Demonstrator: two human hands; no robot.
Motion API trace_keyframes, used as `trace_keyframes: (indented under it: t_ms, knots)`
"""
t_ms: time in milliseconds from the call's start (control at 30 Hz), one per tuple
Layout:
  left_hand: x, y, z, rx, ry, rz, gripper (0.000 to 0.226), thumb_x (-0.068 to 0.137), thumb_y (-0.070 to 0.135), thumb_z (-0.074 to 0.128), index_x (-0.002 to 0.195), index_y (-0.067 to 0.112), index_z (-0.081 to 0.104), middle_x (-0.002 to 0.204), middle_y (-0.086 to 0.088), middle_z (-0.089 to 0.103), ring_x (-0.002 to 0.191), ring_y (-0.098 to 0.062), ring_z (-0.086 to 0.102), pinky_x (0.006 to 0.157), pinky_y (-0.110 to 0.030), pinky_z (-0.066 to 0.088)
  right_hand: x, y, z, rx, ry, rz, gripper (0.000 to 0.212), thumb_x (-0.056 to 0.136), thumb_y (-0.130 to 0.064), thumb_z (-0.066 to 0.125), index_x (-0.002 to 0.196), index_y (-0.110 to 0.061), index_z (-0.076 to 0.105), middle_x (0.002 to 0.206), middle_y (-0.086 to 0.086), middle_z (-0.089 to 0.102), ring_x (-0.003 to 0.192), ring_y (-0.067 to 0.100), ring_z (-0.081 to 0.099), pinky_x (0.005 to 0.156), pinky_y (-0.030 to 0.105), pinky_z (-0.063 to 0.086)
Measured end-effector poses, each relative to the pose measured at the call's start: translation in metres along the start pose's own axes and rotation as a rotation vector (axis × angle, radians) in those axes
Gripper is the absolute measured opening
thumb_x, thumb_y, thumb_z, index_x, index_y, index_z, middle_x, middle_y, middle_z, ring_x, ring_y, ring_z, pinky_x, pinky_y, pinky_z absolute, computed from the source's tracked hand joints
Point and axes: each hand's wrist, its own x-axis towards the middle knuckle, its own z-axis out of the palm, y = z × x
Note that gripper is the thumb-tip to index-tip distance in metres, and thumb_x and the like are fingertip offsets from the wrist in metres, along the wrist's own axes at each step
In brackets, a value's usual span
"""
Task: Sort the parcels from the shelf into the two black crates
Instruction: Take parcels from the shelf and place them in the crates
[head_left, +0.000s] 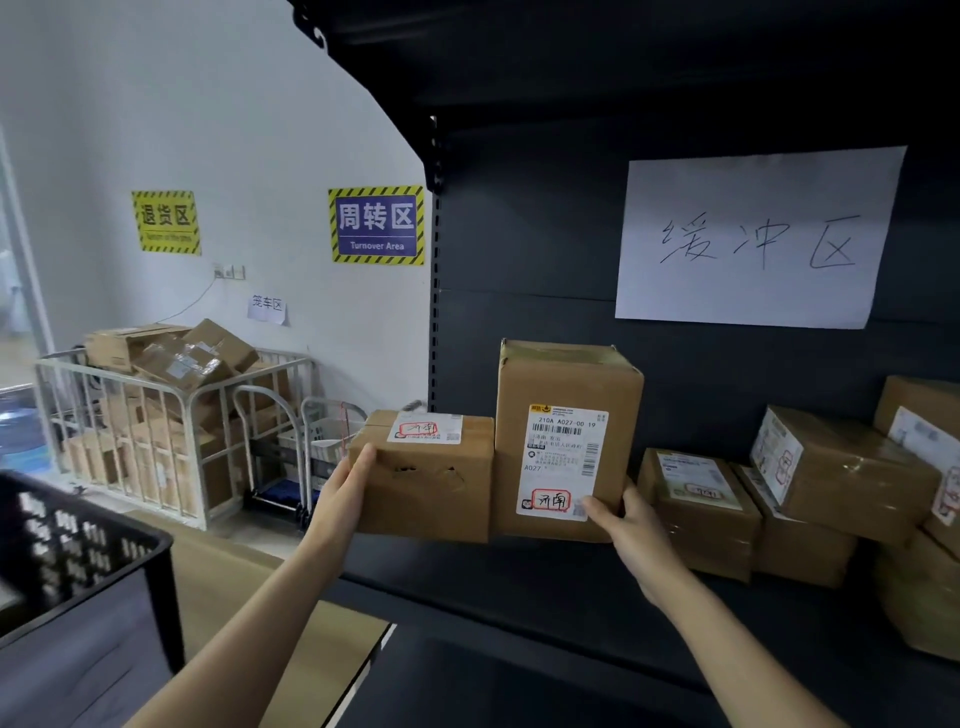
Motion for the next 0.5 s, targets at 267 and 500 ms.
trace_keyframes:
  t_ms: [267, 500]
  knots:
    - [-0.049, 0.019, -0.051, 0.051, 0.155, 0.051, 0.046, 0.092, 0.054, 0.038, 0.132, 0.031, 0.044, 0.123, 0.002, 0.049, 0.116, -0.019, 0.043, 0.11, -0.044, 0.03, -0.017, -0.02, 0.033, 0.044, -0.174, -0.07, 0.042, 0.093, -0.02, 0.054, 0.133, -0.025, 0.041, 0.119, -0.008, 0.055, 0.113, 0.009, 0.046, 0.097, 0.027, 0.033]
    - [-0.082, 0.035, -0.106, 0.048, 0.28, 0.076, 0.047, 0.089, 0.056, 0.041, 0.129, 0.031, 0.048, 0.116, 0.004, 0.058, 0.109, -0.017, 0.053, 0.097, -0.037, 0.04, -0.027, -0.037, 0.08, 0.103, -0.314, -0.103, 0.027, 0.092, -0.019, 0.056, 0.115, -0.029, 0.046, 0.104, -0.013, 0.057, 0.099, 0.005, 0.05, 0.09, 0.024, 0.035]
